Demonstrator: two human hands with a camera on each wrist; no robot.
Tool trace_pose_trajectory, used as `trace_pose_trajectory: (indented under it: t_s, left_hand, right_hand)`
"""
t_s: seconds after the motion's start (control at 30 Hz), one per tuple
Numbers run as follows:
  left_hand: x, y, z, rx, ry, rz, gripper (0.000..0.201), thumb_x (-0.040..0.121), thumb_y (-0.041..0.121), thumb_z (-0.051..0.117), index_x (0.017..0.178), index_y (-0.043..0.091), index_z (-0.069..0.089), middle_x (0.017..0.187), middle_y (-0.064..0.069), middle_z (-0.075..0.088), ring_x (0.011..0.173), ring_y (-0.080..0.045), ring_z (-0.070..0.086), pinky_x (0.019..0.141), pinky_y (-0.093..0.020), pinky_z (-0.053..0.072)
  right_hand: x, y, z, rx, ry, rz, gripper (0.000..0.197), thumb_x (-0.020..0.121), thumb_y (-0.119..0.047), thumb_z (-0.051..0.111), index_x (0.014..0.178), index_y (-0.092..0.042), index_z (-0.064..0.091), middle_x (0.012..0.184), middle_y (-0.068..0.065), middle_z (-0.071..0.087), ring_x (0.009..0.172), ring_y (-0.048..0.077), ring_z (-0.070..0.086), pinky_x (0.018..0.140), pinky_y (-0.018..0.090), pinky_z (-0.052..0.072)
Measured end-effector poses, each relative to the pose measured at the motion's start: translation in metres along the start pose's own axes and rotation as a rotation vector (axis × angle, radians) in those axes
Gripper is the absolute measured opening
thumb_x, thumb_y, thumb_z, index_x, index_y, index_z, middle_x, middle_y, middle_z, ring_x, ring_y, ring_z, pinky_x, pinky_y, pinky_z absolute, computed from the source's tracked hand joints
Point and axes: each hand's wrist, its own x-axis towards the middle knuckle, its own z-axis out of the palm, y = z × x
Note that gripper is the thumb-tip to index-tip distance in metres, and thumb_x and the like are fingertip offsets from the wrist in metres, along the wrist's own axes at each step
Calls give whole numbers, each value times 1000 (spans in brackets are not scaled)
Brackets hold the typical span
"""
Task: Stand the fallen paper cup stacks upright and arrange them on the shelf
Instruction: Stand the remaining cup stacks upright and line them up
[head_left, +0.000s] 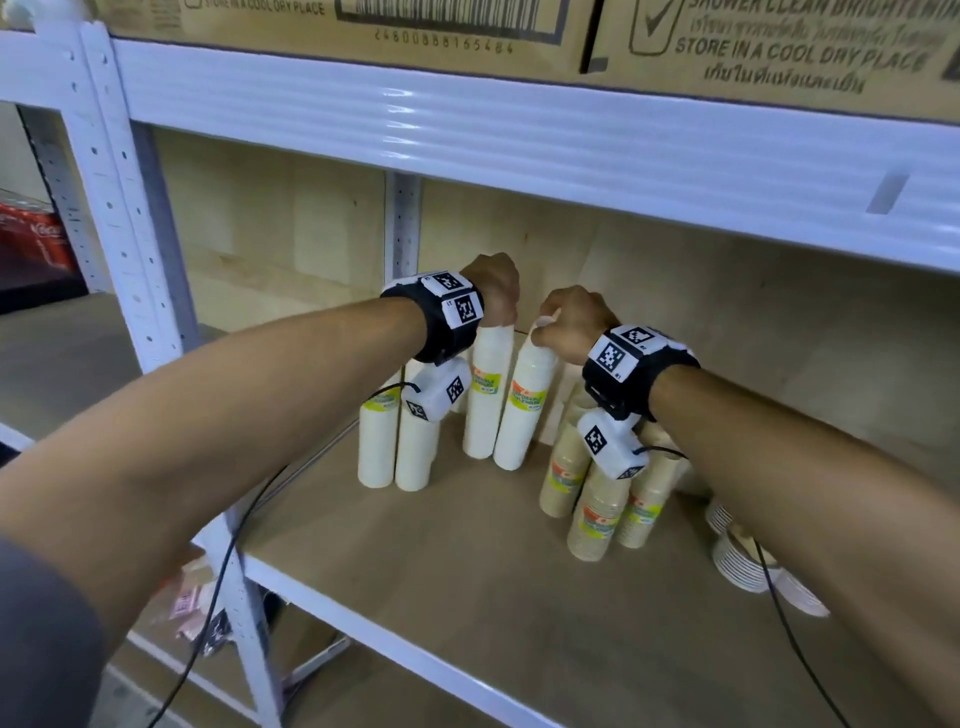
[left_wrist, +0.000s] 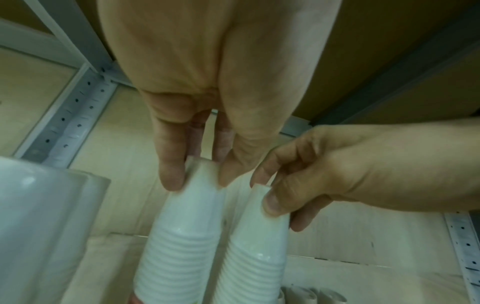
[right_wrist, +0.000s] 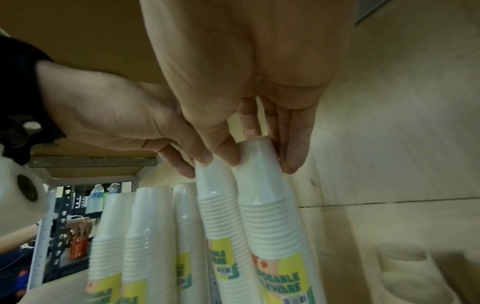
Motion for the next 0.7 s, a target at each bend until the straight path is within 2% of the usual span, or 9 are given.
trace_pose_trajectory:
  t_s: [0.07,0.13,0.23,0.33,0.5,0.7]
  left_hand:
    - [13,1,7,-16,12,4,32,90,15,63,120,8,66,113,-6,63,113,-23,61,78,-21,40]
    - [25,2,13,-36,-8,-7,34,89,11,63,122,7,65,123,-8,62,115,-24,60,80,-23,44]
    - [44,1,22,-85,-52,-11,34,86,5,64,120,3,65,119,-7,60,113,-25,60,80,-27,48]
    - [57,-3,31,-95,-46,-4,34,85,5,65,119,4,64,123,-9,60,110,-25,61,82,-29,51]
    - [77,-10,45,-137,-50,-17,41,83,8,67,124,10,60,130,-7,55,113,-27,59,86,-30,51]
    - [89,-16,58,-147,-50,-50,36,87,6,63,122,9,61,129,-8,57,112,-27,60,82,-28,50]
  right_hand:
    - [10,6,2,7,18,26,26,79,-21,70,103,-10,67,106,10,65,92,27,63,68,26,43]
    - [20,11,5,7,20,52,31,79,-22,71,108,-12,65,111,11,63,99,29,64,70,27,45]
    - [36,16,10,-10,20,78,36,78,-23,71,112,-14,64,117,13,61,102,29,63,70,25,42]
    - [49,22,15,-7,26,89,34,80,-20,71,112,-13,64,120,12,60,104,29,62,71,25,41]
    - [66,31,25,-33,19,106,41,81,-22,71,120,-13,61,127,11,57,110,29,60,81,29,49]
    - [82,37,30,-49,33,112,42,83,-26,70,123,-15,60,129,10,54,116,27,55,91,33,49]
